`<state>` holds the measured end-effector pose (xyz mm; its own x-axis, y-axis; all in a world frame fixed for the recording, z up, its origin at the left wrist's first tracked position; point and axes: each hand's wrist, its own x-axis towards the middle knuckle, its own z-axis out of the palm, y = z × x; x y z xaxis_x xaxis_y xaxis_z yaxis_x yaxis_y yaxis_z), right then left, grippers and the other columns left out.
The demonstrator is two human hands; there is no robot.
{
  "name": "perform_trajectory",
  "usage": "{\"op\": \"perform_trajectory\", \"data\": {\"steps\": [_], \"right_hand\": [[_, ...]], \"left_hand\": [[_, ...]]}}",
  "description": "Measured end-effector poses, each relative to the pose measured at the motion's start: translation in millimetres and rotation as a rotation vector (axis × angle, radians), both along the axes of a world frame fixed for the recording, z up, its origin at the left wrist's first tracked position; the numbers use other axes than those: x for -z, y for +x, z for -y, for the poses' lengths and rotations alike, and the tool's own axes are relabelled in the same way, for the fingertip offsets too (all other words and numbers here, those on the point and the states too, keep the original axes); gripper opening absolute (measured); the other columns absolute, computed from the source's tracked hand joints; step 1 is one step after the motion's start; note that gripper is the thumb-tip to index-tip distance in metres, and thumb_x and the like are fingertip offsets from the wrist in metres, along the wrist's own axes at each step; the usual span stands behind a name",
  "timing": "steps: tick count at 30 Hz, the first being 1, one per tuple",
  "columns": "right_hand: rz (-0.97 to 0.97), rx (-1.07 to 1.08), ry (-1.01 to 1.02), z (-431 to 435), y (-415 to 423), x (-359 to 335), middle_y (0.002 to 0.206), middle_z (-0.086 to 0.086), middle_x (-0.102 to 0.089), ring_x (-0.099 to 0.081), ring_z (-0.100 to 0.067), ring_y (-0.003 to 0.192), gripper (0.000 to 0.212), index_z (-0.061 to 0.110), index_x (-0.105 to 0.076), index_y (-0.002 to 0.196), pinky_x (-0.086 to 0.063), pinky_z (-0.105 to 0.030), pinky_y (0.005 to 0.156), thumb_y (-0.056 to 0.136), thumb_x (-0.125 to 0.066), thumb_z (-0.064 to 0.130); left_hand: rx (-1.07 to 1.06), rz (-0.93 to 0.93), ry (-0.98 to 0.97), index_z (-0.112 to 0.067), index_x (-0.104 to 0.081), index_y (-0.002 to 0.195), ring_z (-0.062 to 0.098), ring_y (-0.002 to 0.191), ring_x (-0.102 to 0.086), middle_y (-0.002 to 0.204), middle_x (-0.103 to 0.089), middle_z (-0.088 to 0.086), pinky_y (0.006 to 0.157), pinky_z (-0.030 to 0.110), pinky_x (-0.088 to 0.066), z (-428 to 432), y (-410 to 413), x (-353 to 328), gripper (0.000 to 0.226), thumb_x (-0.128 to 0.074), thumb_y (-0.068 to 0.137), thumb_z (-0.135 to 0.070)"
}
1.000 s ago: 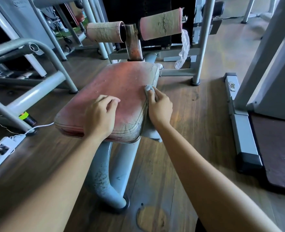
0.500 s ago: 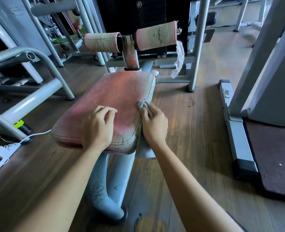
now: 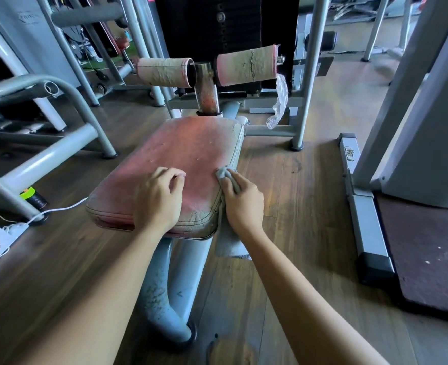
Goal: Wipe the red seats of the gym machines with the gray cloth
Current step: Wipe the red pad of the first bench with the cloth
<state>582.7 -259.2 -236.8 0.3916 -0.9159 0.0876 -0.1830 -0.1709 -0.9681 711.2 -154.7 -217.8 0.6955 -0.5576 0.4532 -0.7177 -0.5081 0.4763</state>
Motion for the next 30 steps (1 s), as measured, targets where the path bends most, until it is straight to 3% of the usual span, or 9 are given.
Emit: {"op": "perform_trajectory", "data": {"steps": [5, 9, 14, 19, 23, 26, 30], "right_hand": [[-0.038, -0.033, 0.036, 4.0, 0.5, -6.4, 0.126, 0.006, -0.069, -0.062, -0.022, 0.119, 0.037, 0.036, -0.063, 0.131, -0.049, -0.035, 0.092, 0.096, -0.055, 0.046], [-0.088, -0.05, 0.06, 32.7, 14.4, -8.7, 0.125, -0.001, -0.069, -0.059, -0.027, 0.119, 0.039, 0.036, -0.059, 0.135, -0.045, -0.034, 0.088, 0.098, -0.051, 0.047], [-0.103, -0.02, 0.088, 100.8, 57.0, -21.6, 0.12, -0.005, -0.069, -0.06, -0.03, 0.114, 0.035, 0.025, -0.064, 0.126, -0.038, -0.03, 0.077, 0.1, -0.05, 0.044], [-0.038, -0.026, 0.136, 103.2, 58.7, -14.3, 0.119, 0.006, -0.071, -0.061, -0.025, 0.115, 0.035, 0.034, -0.063, 0.129, -0.038, -0.029, 0.08, 0.099, -0.05, 0.047], [0.022, -0.078, 0.071, 91.1, 44.7, -2.6, 0.109, 0.038, -0.053, -0.059, -0.026, 0.115, 0.033, 0.02, -0.056, 0.12, -0.037, -0.029, 0.081, 0.099, -0.052, 0.045], [-0.055, -0.041, 0.056, 128.1, 68.8, -5.1, 0.111, 0.002, -0.07, -0.059, -0.032, 0.11, 0.036, 0.018, -0.056, 0.122, -0.035, -0.031, 0.075, 0.099, -0.051, 0.045], [-0.071, -0.029, 0.063, 160.2, 91.9, -6.4, 0.116, -0.004, -0.071, -0.059, -0.031, 0.112, 0.037, 0.029, -0.062, 0.129, -0.037, -0.03, 0.078, 0.1, -0.046, 0.048]], "left_hand": [[-0.037, 0.025, 0.088, -0.028, -0.071, 0.109, 0.027, 0.108, -0.055, 0.118, -0.066, -0.002, 0.095, 0.041, -0.041, 1.0, 1.7, 0.5, 0.021, -0.053, 0.098, -0.028], [-0.059, 0.031, 0.142, -0.032, -0.069, 0.11, 0.026, 0.107, -0.055, 0.122, -0.065, -0.008, 0.095, 0.041, -0.039, 3.0, 0.5, -1.2, 0.021, -0.056, 0.095, -0.03], [-0.072, 0.035, 0.124, -0.036, -0.071, 0.112, 0.021, 0.103, -0.056, 0.121, -0.065, -0.016, 0.094, 0.043, -0.045, 4.9, -0.9, -2.9, 0.034, -0.048, 0.087, -0.039], [-0.087, 0.023, 0.192, -0.04, -0.069, 0.113, 0.02, 0.104, -0.055, 0.121, -0.063, -0.019, 0.093, 0.041, -0.042, 5.0, -2.0, -8.5, 0.039, -0.044, 0.084, -0.047], [-0.089, -0.016, 0.259, -0.042, -0.069, 0.114, 0.02, 0.109, -0.053, 0.122, -0.06, -0.018, 0.095, 0.041, -0.038, 29.2, 18.5, -17.1, 0.031, -0.056, 0.087, -0.05], [-0.084, -0.017, 0.202, -0.039, -0.07, 0.112, 0.021, 0.112, -0.054, 0.12, -0.06, -0.015, 0.098, 0.045, -0.043, 52.7, 37.3, -16.1, 0.028, -0.061, 0.087, -0.047], [-0.091, -0.068, 0.142, -0.038, -0.069, 0.112, 0.018, 0.124, -0.047, 0.122, -0.056, -0.013, 0.107, 0.048, -0.038, 70.9, 56.3, -8.0, 0.022, -0.069, 0.09, -0.037]]}}
